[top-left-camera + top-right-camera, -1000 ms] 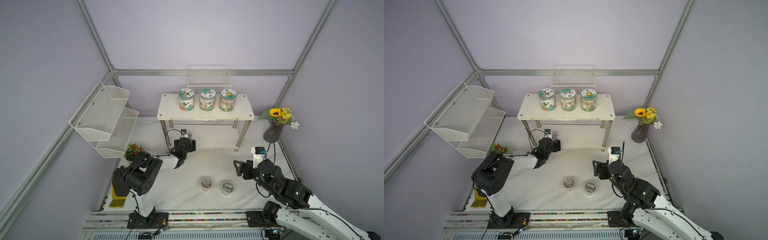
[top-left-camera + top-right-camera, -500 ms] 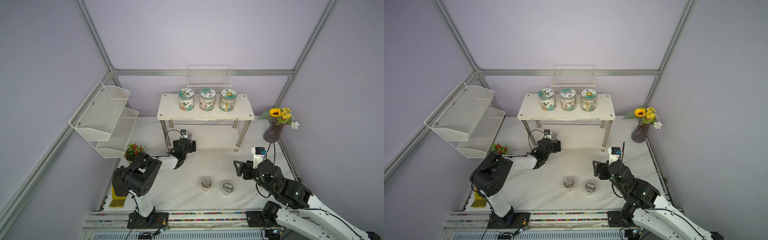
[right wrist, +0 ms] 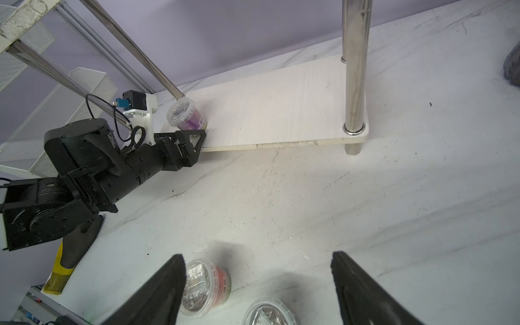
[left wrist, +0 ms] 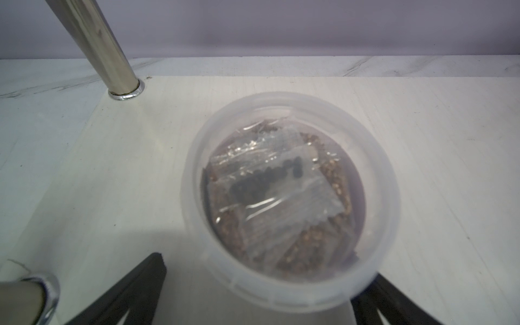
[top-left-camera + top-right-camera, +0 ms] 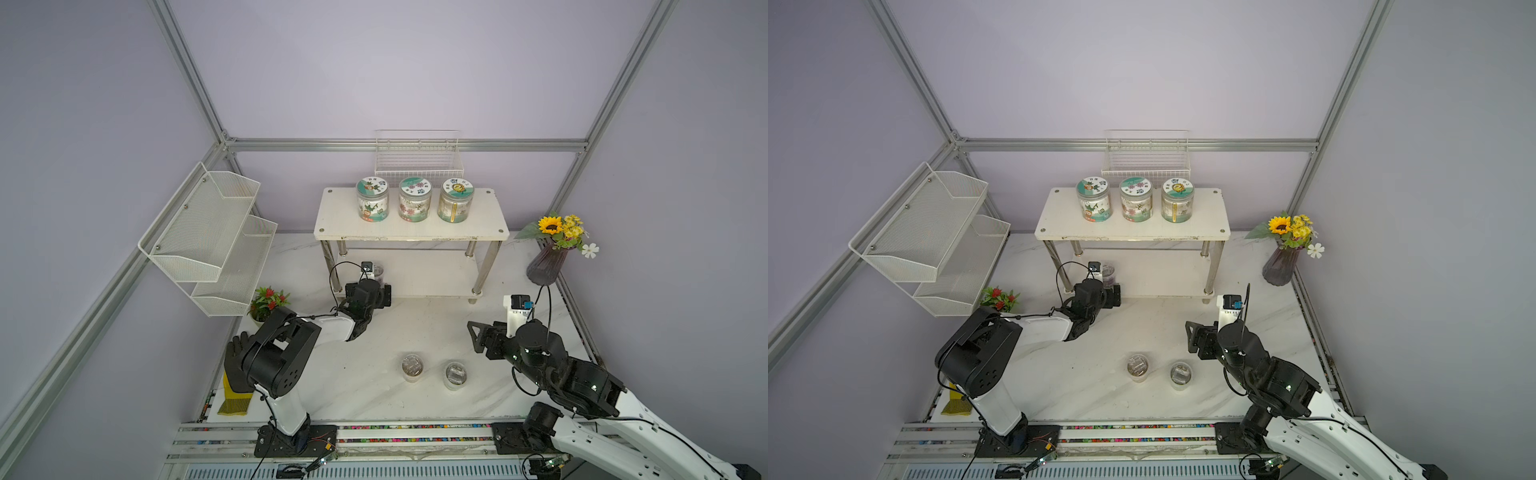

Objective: Place the seed container on the shelf
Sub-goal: Pick up the seed jar at the center of the board.

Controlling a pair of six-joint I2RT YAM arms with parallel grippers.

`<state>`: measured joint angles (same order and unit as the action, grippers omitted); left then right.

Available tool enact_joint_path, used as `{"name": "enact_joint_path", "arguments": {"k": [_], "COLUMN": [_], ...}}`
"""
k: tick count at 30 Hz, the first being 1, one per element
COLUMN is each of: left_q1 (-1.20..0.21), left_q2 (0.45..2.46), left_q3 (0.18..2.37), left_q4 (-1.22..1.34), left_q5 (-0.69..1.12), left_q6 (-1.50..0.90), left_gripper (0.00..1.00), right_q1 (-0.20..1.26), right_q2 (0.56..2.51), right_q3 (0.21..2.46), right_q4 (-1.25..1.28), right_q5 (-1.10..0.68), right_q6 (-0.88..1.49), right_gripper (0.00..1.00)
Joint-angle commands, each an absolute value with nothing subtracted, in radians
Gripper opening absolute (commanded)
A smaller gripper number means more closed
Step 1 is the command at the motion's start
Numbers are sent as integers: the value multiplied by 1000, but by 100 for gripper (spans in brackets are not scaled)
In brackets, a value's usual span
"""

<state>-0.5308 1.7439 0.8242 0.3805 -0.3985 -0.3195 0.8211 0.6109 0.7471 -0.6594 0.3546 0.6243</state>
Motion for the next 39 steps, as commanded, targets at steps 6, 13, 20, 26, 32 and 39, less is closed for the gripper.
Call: {"name": "enact_joint_path", "arguments": {"k": [6, 13, 20, 26, 32, 39], "left_q1": [-543, -544, -543, -542, -541, -542], "left_q2": [1673, 1657, 1677, 1713, 1738, 1712], "left_q3": [820, 884, 934, 979, 1011, 1008], "left_q4": [245, 160, 145, 144, 128, 102], "left_q5": [-399, -410, -425, -428, -430, -445], "left_q6": [-307, -304, -290, -276, -274, -272], "left_gripper": [96, 86, 81, 79, 79, 84], "right_q1": [826, 825, 825, 825, 825, 826], "right_q2": [600, 606, 604, 600, 595, 589], "right_q3": [730, 732, 735, 738, 742, 740], "right_q4": [-652, -647, -649, -650, -660, -662], "right_q5": [370, 368, 370, 373, 379, 380], "right_q6": [629, 623, 617, 608, 604, 604], "right_gripper": [84, 84, 84, 84, 84, 84]}}
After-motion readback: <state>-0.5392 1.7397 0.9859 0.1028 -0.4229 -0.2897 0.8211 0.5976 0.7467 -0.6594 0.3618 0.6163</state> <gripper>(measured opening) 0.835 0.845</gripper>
